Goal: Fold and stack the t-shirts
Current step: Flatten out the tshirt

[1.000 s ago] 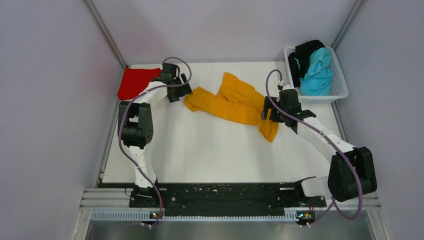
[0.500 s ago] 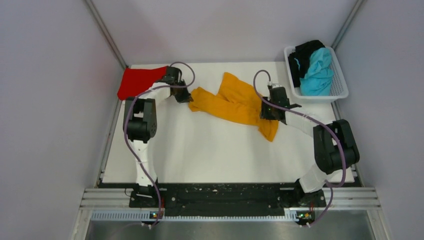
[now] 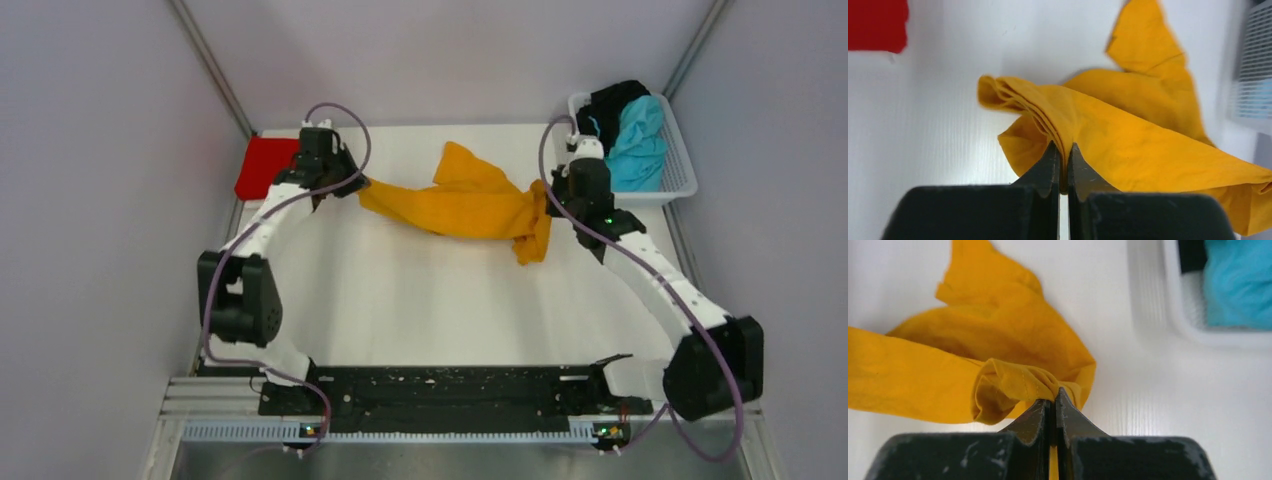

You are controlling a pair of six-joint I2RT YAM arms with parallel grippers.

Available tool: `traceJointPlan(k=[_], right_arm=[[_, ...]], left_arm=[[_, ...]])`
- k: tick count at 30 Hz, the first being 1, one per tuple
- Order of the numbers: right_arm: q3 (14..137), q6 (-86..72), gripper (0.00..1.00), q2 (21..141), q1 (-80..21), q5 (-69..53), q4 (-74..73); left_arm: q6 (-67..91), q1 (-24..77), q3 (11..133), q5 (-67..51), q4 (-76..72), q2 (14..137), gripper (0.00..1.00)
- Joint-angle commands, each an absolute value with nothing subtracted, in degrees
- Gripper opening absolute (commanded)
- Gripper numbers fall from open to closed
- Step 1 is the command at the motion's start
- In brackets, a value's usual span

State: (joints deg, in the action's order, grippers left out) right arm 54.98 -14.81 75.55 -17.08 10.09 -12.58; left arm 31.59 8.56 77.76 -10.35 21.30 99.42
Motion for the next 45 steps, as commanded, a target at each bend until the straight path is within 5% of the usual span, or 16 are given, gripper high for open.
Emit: traceJointPlan(k=[1,17,23,30,32,35,36,37,38,40,42,43,45], right_arm=[[61.10,-11.83,0.00,62.37,-17.58,12.13,-12.33],[83.88,-4.84,0.00,45.46,-17.55,-2.70,-10.31],[93.14,-3.21,0.00,52.41,-17.53,2.77,-13.30],[89.37,-0.31,0.00,65.49,-17.50,17.35,-9.88],[84.79,-0.34,0.00,70.82,-16.71,18.99,-6.77],[78.77,-2.52,0.00,79.44,-14.22,14.99,-1.21],[78.09,-4.02,0.00,82.98,-13.44,13.65,-0.61],[78.27,-5.03,0.00,86.62,-12.89,12.32,-0.53],[79.16,-6.00,0.10,90.30,-12.56,11.82,-0.73],[81.95,-7.60,0.53,95.88,-12.46,11.41,-3.27],[83.27,-9.62,0.75,98.25,-12.44,10.68,-5.14],[82.90,-10.07,0.93,98.35,-12.52,9.67,-4.93],[81.39,-10.74,0.99,97.18,-12.88,9.06,-4.34]], left_arm=[[30.46,8.75,74.64,-6.78,15.51,80.54,0.00],[27.74,9.67,72.79,-7.45,14.14,42.04,0.00],[30.55,9.67,74.95,-7.07,17.52,43.02,0.00],[35.00,9.59,75.43,-1.58,30.22,60.23,0.00],[35.72,9.58,73.96,2.80,32.82,66.62,0.12],[36.74,8.88,73.74,8.41,36.42,76.53,0.60],[37.23,8.40,74.74,9.54,37.98,80.01,0.91],[37.48,8.09,76.51,11.32,40.10,83.17,0.98],[37.63,7.89,78.34,13.18,42.00,85.91,0.99],[37.61,7.66,81.13,15.95,44.83,89.81,0.99],[37.08,7.56,81.22,15.82,44.66,91.35,0.99],[36.68,7.56,80.49,14.95,43.78,91.48,0.99],[36.26,7.48,78.93,12.66,42.37,91.65,0.99]])
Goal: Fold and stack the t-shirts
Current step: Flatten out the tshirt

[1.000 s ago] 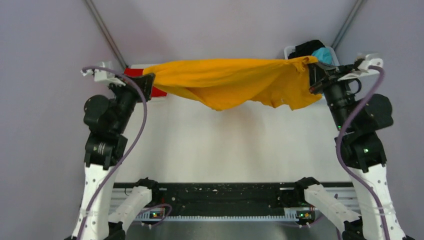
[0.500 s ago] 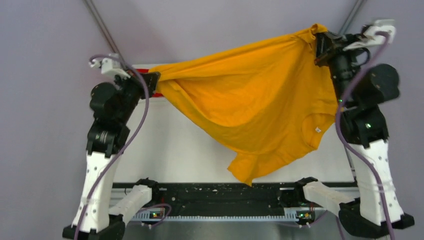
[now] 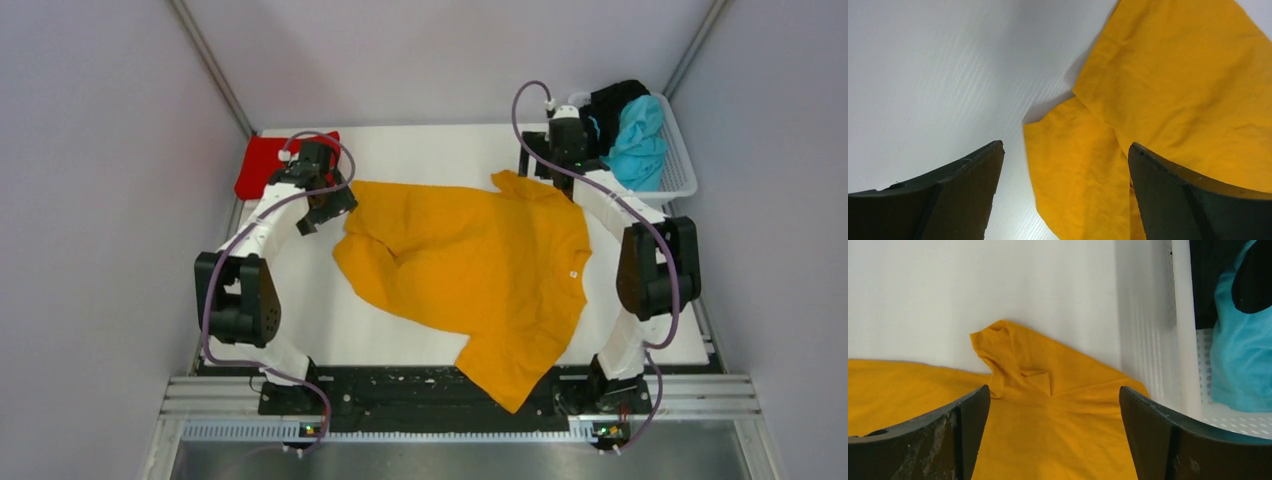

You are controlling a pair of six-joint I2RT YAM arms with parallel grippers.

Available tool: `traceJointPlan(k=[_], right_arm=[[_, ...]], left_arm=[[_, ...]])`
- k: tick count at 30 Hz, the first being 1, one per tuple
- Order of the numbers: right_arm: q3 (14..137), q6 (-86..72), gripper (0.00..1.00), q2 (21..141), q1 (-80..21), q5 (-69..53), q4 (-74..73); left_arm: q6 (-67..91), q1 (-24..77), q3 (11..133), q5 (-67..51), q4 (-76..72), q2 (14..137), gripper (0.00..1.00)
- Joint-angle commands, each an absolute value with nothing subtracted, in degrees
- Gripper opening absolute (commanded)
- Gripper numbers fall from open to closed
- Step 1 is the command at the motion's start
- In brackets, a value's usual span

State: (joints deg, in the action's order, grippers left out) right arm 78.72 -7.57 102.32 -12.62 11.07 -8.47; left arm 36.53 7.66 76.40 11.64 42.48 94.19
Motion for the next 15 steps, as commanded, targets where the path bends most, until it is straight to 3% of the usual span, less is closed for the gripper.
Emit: traceJointPlan(k=[1,5,10,15], right_arm=[[80.40,-10.83,0.99,96.32,-13.20,9.04,-4.17],[75.50,-12.09,0.99,91.48,-15.50,10.65,-6.19],[65.05,-19.04,0.99,85.21,-17.62,8.19,-9.33],[55.84,-22.37,0.99,82.24,-17.66,4.90,-13.70]], left_arm=[[36.35,7.47,78.28,11.83,42.10,91.87,0.99],[35.46,7.47,77.06,6.36,42.01,92.43,0.99],[33.77,7.56,73.98,-9.64,34.64,94.35,0.99],[33.70,7.71,74.36,-14.90,32.82,100.56,0.99]])
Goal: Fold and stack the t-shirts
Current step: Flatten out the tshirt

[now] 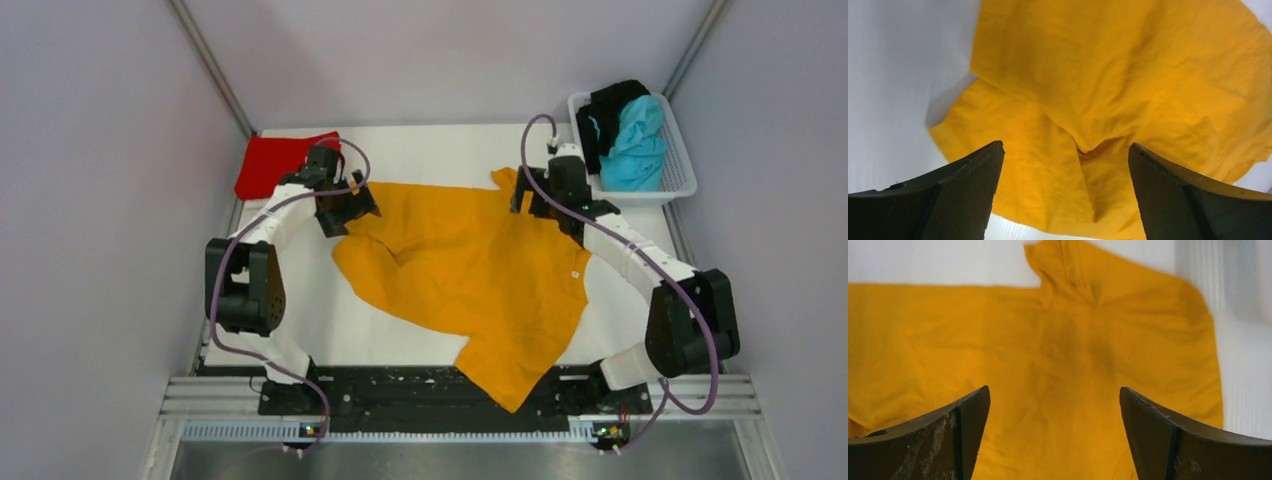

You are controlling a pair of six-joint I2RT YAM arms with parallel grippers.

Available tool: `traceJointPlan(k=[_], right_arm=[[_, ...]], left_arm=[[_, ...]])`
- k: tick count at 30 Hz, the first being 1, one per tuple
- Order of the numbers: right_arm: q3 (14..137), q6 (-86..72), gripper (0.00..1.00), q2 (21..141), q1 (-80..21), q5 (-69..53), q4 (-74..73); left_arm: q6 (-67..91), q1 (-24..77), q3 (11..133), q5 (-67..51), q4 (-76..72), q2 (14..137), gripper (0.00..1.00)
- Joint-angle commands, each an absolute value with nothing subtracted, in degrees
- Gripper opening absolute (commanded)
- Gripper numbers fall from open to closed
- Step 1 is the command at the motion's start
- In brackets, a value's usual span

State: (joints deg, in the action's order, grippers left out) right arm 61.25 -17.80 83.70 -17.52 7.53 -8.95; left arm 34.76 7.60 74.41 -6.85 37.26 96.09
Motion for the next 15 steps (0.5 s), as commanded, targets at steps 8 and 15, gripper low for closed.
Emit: traceJointPlan(k=[8,15], right_arm=[[49.02,-26.92,0.99,84.14,-17.66,7.21,-12.31],[50.64,-28.39,0.99,91.58,-17.66,9.73,-9.74]], left_arm=[[32.17,9.14,82.26,-16.65,32.07,113.30,0.99],[31.40,9.79,98.01,-20.06,33.38,126.77,0.99]])
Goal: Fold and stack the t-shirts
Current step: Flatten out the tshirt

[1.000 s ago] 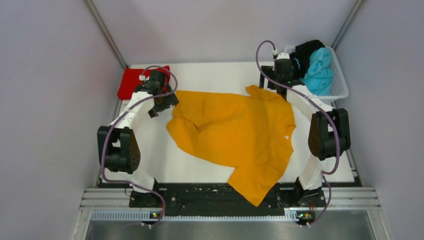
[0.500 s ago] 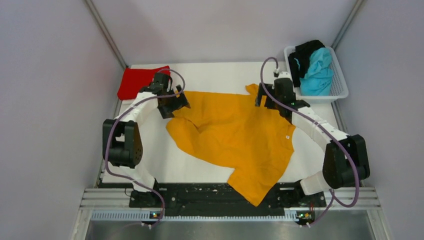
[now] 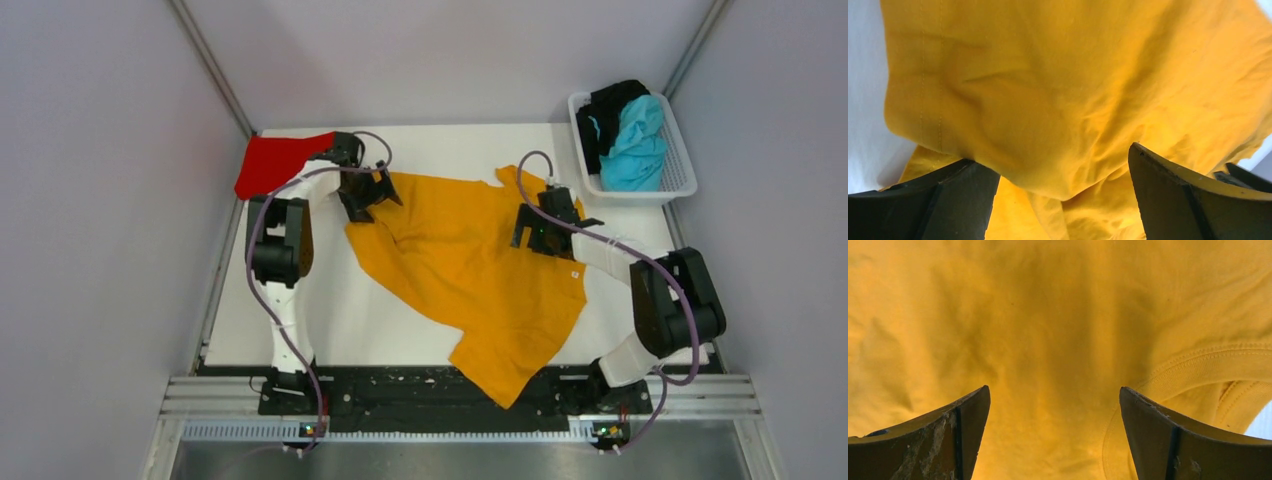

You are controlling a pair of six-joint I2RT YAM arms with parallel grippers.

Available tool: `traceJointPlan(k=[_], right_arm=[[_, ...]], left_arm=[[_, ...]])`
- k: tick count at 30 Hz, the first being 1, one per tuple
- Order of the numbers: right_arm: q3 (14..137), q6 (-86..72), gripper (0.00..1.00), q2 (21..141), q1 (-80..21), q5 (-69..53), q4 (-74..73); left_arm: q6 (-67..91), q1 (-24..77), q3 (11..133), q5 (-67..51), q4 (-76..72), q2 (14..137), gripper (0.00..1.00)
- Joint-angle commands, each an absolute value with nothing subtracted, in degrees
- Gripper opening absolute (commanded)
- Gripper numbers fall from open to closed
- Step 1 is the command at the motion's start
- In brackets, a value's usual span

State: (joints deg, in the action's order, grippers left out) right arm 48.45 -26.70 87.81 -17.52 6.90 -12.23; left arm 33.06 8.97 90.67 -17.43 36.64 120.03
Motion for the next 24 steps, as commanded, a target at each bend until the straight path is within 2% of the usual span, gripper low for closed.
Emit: traceJointPlan(k=[1,5,7,13,16,19,24], right_arm=[[51.33,-28.04,0.99,93.32,-17.66,10.37,-9.75],[53.81,-27.34,0.99,96.90,-17.40,13.62,-10.47],[54.89,-27.32,0.99,97.77,-17.25,13.97,-10.75],[54.64,-26.89,0.99,97.78,-17.14,14.07,-10.89],[53.71,-26.35,0.99,97.15,-17.13,14.06,-11.06],[52.86,-26.05,0.99,96.57,-17.13,14.22,-11.04],[52.36,-25.80,0.99,95.83,-17.12,13.95,-11.04]], left_arm=[[31.33,10.22,100.82,-20.06,33.53,128.18,0.99],[30.67,11.47,111.99,-16.93,38.77,130.60,0.99],[30.15,11.68,111.18,-13.22,39.59,127.54,0.99],[31.38,11.41,93.24,5.49,38.31,108.56,0.99],[33.34,10.02,83.59,10.70,36.58,100.92,0.99],[34.82,7.34,78.26,9.04,34.84,98.84,0.98],[35.76,6.24,79.77,1.69,34.73,104.89,0.84]])
